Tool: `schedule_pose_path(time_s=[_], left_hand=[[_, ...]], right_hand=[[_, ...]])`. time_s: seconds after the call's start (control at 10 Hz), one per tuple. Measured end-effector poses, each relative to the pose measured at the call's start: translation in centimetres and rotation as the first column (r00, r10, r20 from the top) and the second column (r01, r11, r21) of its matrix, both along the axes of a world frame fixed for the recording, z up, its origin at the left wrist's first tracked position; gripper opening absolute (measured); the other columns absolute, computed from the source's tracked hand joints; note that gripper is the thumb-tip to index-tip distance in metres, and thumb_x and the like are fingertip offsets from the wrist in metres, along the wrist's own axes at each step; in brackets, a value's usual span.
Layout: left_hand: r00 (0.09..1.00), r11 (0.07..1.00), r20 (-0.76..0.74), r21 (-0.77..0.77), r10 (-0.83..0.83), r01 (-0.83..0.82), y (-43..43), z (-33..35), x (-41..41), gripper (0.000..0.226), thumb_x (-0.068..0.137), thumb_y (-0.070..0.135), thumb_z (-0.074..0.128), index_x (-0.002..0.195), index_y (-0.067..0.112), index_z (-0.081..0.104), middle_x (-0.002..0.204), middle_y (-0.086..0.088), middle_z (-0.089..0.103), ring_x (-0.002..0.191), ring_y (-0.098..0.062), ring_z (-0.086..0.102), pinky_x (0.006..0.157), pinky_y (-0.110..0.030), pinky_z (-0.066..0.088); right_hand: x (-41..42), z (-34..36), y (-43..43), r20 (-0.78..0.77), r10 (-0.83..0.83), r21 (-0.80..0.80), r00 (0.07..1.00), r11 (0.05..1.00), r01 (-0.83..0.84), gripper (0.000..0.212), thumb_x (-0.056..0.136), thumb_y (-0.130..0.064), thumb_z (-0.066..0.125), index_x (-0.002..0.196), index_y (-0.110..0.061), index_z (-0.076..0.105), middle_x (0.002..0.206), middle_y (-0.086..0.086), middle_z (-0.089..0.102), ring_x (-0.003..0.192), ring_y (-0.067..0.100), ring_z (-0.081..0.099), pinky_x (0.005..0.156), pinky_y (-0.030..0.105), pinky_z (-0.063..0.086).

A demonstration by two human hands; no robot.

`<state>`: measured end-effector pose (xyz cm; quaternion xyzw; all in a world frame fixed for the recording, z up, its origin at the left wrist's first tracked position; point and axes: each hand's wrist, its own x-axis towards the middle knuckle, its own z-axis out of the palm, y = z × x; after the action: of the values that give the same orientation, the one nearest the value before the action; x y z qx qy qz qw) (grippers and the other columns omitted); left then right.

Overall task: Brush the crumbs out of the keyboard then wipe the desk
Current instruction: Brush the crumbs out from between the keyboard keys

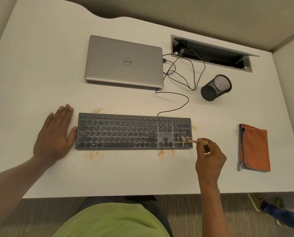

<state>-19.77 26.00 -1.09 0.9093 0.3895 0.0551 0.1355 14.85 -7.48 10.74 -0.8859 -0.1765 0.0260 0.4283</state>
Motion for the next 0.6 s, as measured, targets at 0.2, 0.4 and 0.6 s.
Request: schedule_pose_path(time_s=[0.2,0.4,0.6], left_hand=[[1.0,1.0,-0.003,0.005,-0.002,0.002,0.0,0.0,0.0,0.072,0.108,0.045,0.024,0.171,0.01,0.017,0.178,-0.006,0.018,0.166,-0.021,0.014,0.134,-0.048,0.014],[1.0,1.0,-0.002,0.001,-0.002,0.002,0.0,0.0,0.0,0.072,0.109,0.046,0.024,0.171,0.011,0.017,0.178,-0.005,0.018,0.166,-0.021,0.013,0.134,-0.048,0.014],[1.0,1.0,-0.009,0.001,-0.003,0.003,0.1,0.0,0.0,0.072,0.108,0.045,0.025,0.171,0.011,0.017,0.178,-0.004,0.017,0.166,-0.019,0.012,0.134,-0.047,0.013]], right_hand=[[0.9,0.5,0.7,0.056,-0.041,0.047,0.998,0.998,0.038,0.013,0.102,-0.021,0.067,0.108,-0.015,0.077,0.092,-0.005,0.073,0.081,0.005,0.064,0.073,0.01,0.048],[1.3,0.3,1.3,0.027,0.026,0.013,0.999,1.0,-0.027,0.01,0.102,-0.016,0.066,0.104,-0.02,0.075,0.091,-0.008,0.071,0.083,0.005,0.064,0.071,0.013,0.049],[1.8,1.2,0.9,0.072,-0.023,0.017,0.997,1.0,0.022,0.008,0.101,-0.015,0.067,0.104,-0.016,0.075,0.09,-0.002,0.071,0.081,-0.002,0.063,0.073,0.006,0.045]])
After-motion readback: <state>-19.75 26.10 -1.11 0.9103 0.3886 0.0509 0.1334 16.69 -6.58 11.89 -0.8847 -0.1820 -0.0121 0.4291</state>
